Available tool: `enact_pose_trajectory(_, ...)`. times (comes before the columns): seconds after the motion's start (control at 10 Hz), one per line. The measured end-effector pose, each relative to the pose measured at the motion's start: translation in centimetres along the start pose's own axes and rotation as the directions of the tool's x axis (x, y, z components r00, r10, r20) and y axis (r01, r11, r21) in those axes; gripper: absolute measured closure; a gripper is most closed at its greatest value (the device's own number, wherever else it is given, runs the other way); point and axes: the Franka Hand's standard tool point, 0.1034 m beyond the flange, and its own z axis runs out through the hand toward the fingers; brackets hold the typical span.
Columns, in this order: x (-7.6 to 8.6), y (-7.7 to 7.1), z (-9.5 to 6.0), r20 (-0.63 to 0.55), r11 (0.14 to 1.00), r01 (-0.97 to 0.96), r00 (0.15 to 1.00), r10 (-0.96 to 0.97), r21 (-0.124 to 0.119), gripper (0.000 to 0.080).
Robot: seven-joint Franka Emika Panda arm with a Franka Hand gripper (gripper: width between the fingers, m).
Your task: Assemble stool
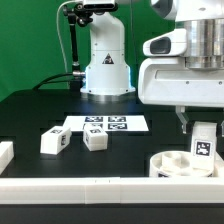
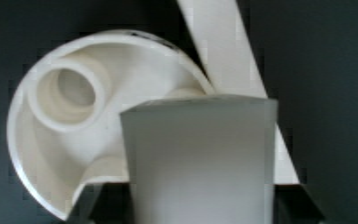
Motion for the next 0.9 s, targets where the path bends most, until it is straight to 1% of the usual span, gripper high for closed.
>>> enact_pose_trajectory(0.1, -0.01, 0.0, 0.0, 0.0, 0.998, -0.068, 0.998, 0.068, 0.0, 0.0462)
enact_pose_trajectory(0.2, -0.07, -0.05, -0.01, 0.006, 0.98, -0.198, 0.98, 0.198, 0.005, 0.0462)
enact_pose_trajectory(0.4, -0.09, -0.11, -0.01, 0.014, 0.932, -0.362, 0.932, 0.362, 0.01, 0.0462)
enact_pose_trajectory(0.7, -0.13, -0.18, -0.01, 0.03, 0.865, -0.501, 0.865, 0.5, 0.015, 0.0462)
enact_pose_trajectory(0.9, -0.19, -0.28, -0.02, 0.047, 0.779, -0.626, 0.779, 0.625, 0.016, 0.0462)
